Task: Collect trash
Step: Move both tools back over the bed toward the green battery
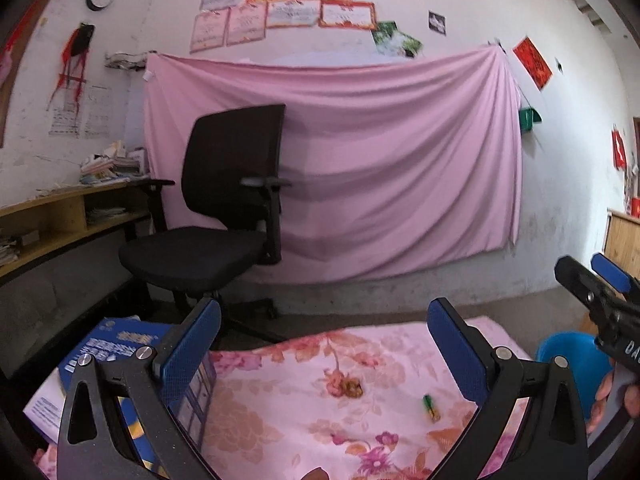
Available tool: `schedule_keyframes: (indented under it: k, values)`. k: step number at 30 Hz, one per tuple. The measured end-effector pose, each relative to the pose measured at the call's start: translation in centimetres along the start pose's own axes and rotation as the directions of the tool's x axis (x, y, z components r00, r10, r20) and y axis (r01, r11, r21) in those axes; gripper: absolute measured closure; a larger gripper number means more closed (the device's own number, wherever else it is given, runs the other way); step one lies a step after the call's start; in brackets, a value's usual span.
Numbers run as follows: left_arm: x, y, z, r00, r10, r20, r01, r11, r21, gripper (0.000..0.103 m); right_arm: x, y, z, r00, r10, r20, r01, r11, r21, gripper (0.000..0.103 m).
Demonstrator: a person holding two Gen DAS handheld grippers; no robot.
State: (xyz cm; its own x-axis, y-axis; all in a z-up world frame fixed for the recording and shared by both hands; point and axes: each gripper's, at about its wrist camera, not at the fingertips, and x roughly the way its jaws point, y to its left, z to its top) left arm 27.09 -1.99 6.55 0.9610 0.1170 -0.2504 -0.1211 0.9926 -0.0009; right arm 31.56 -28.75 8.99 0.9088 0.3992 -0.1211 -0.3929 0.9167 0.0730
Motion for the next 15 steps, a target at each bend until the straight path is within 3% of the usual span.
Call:
schedule_keyframes:
  k: [6,11,15]
  values:
    - [2.9,-0.8,-1.5,0.994,0.005,-0.112,0.002,0.998,0.059,0.002,2.7,-0.6,-1.2,0.988,0.041,-0.152,-0.040,0.999,0.011,0.000]
    - [5.4,-1.0,-3.0,0.978,-0.013,-0.209,0.025,0.998,0.059,0.003,4.6,-0.6,-2.5,0.960,0.060,-0.275,-0.059,0.998,0.011,0.002]
    - [7.8,-1.0,-4.0,0.948,-0.045,-0.314,0.062,0.997,0.042,0.020,6.2,-0.3,-3.7,0.922,0.088,-0.378,-0.083,0.996,0.028,0.014]
